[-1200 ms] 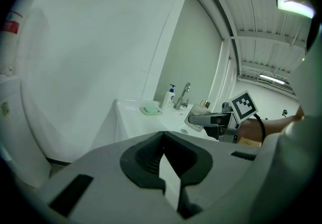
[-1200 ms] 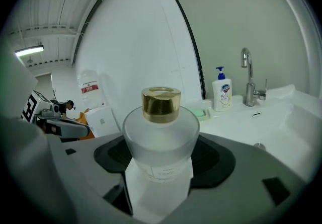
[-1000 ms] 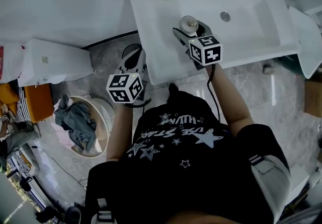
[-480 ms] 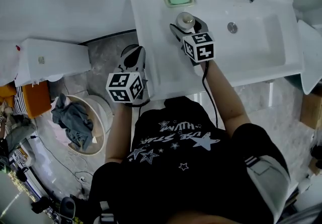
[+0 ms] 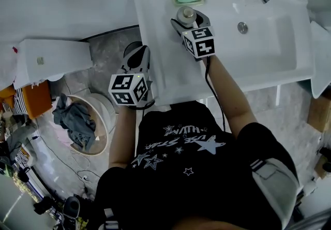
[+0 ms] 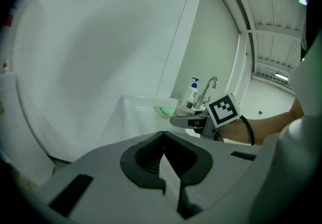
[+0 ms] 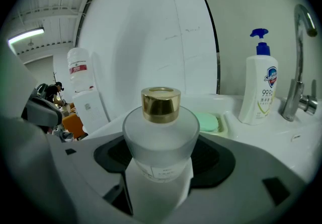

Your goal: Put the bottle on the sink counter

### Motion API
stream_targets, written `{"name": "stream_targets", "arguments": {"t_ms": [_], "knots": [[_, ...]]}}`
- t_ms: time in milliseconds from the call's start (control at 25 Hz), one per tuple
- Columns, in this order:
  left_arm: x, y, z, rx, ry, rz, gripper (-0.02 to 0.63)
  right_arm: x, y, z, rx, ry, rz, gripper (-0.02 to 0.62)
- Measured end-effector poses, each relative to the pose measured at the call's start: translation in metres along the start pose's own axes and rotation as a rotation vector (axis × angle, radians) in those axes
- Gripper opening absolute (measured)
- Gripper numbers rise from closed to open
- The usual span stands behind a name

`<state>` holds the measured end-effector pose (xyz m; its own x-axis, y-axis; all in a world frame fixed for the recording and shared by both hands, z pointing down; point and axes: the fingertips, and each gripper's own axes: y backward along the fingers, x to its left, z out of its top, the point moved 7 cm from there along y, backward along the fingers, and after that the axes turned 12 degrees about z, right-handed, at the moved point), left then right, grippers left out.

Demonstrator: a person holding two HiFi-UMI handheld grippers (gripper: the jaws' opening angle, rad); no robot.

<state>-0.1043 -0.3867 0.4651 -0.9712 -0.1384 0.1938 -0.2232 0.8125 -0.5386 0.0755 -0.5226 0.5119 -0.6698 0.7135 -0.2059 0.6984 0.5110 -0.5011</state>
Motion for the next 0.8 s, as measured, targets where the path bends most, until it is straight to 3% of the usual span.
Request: {"name": "stream_targets", "arguments": {"t_ms": [800], "knots": [[0.004, 0.020, -0.010, -0.007, 0.033, 0.049, 0.007, 0.007, -0.012, -0.013, 0.066, 0.082, -0.017, 0.322]]}}
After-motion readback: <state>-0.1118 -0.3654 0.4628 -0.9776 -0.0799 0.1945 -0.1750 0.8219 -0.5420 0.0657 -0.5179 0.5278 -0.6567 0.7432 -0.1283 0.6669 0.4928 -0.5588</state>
